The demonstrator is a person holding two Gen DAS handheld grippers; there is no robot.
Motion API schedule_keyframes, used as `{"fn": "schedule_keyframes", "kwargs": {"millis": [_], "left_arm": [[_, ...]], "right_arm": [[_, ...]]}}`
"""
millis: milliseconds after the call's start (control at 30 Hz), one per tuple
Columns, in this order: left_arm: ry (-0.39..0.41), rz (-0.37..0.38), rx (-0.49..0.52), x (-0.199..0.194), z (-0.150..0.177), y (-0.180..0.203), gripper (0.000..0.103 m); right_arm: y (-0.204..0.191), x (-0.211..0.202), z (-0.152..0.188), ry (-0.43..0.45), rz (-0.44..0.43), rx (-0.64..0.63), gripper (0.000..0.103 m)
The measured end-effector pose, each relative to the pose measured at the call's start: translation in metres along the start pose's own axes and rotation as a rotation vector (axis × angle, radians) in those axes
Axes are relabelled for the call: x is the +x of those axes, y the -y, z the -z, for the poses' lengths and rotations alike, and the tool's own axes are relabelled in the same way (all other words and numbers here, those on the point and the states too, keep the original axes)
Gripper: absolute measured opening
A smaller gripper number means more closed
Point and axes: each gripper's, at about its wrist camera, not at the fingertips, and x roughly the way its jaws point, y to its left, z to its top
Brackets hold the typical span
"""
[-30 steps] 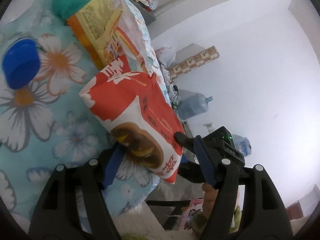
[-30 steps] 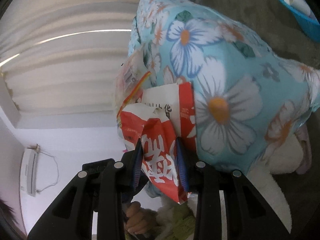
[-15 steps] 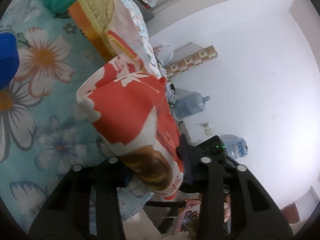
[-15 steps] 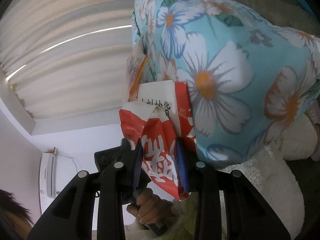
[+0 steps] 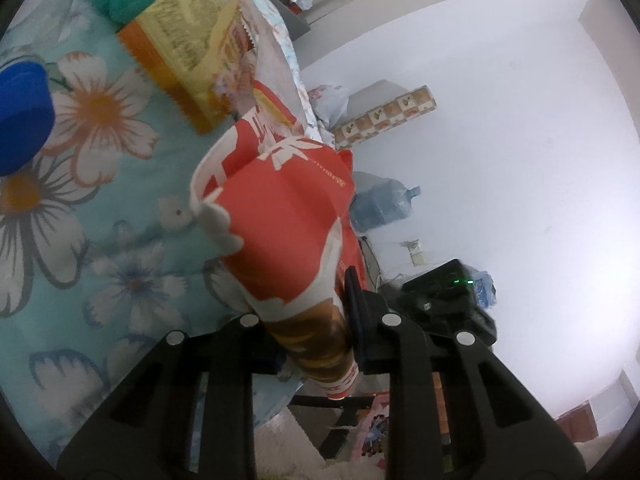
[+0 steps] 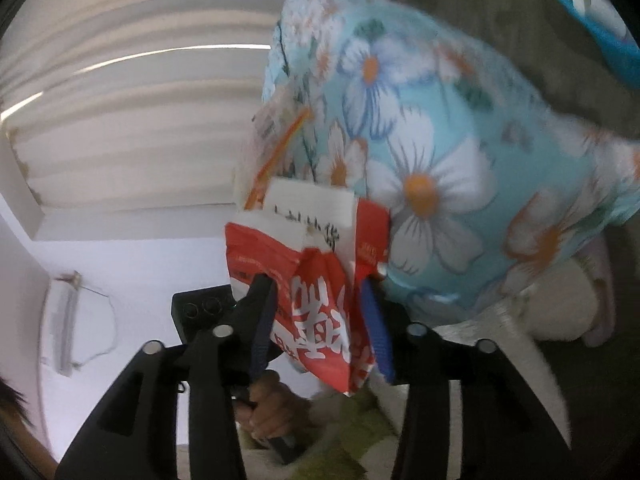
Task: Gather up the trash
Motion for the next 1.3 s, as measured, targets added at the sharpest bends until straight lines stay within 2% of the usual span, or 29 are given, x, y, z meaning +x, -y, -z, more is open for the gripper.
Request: {"fn": "schedule_keyframes", "kwargs": {"millis": [133, 500, 567, 867, 1033, 1200, 1300], "left_arm": [[-0.012, -0.011, 0.003, -0.004, 0.001, -0.004, 0.021], [-0.022, -0.025, 0.024, -0.019, 0.006, -0.006, 0.021], [-0.020, -0.027, 0.020, -0.006, -0.003, 0.003, 0.021], [-0.027, -0.023, 0.014, -0.002, 0.000, -0.001, 0.021], [-0.020, -0.023, 0.010, -0.002, 0.003, -0.001, 0.021], [-0.023, -0.014, 0.004, -0.002, 0.006, -0.005, 0.021], [-0.028, -0.009, 0.002, -0.001, 0.005, -0.008, 0.021]], "right_arm": [[-0.008, -0.018, -0.005, 0.042, 0.056, -0.040, 0.049], [-0.022, -0.018, -0.014, 0.061, 0.084, -0.094, 0.054], [-0.024, -0.016, -0.014, 0.058, 0.086, -0.103, 0.055], [-0.040, -0.020, -0.035, 0.077, 0.089, -0.145, 0.059], [-0.050, -0.003, -0.066, 0.070, 0.081, -0.128, 0.061], [-0.053, 0.029, -0.096, 0.035, 0.103, -0.057, 0.063], [-0.069, 0.045, -0.102, 0.019, 0.128, -0.112, 0.063]]}}
